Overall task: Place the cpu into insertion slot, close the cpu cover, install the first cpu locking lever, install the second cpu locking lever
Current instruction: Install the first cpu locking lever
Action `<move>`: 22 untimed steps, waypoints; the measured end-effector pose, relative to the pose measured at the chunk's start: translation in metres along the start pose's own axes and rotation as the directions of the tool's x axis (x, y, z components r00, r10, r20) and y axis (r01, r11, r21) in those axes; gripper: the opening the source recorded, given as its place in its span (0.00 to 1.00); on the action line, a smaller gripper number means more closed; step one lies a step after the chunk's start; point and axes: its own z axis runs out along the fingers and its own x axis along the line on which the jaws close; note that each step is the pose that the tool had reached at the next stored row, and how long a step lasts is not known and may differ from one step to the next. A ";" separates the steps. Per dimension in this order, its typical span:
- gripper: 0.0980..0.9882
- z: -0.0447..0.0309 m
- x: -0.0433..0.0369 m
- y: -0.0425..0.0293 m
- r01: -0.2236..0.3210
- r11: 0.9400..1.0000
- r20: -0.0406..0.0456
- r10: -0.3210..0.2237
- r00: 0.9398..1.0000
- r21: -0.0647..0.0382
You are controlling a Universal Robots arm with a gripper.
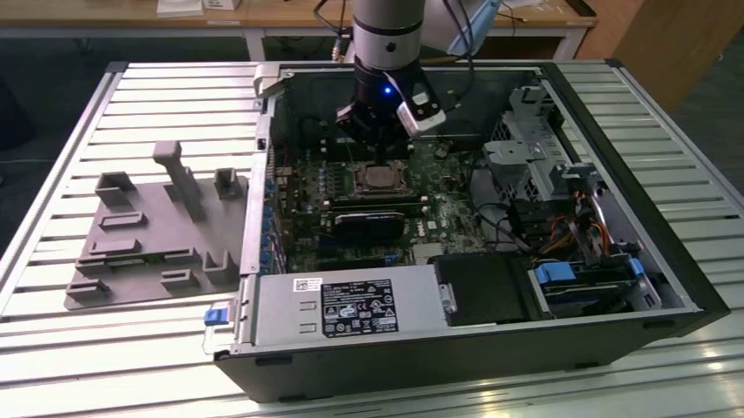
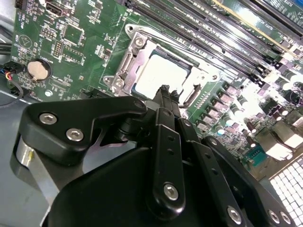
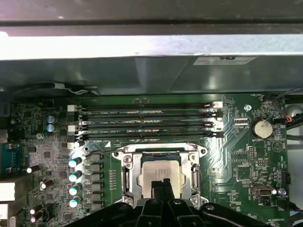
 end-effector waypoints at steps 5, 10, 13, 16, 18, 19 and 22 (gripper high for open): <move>0.00 -0.0002 0.0068 -0.0003 0.000 1.000 0.000 0.000 1.000 0.000; 0.00 -0.0016 0.0117 -0.0006 0.000 1.000 0.001 0.000 1.000 0.000; 0.00 -0.0050 0.0119 -0.0004 0.000 1.000 0.001 0.000 1.000 0.000; 0.00 -0.0090 0.0119 -0.0002 0.000 1.000 0.001 0.000 1.000 0.000; 0.00 -0.0119 0.0119 -0.0001 0.000 1.000 0.001 0.000 1.000 0.000; 0.00 -0.0136 0.0120 0.0000 0.000 1.000 0.001 0.000 1.000 0.000; 0.00 -0.0181 0.0119 0.0001 0.000 1.000 0.002 0.000 1.000 0.000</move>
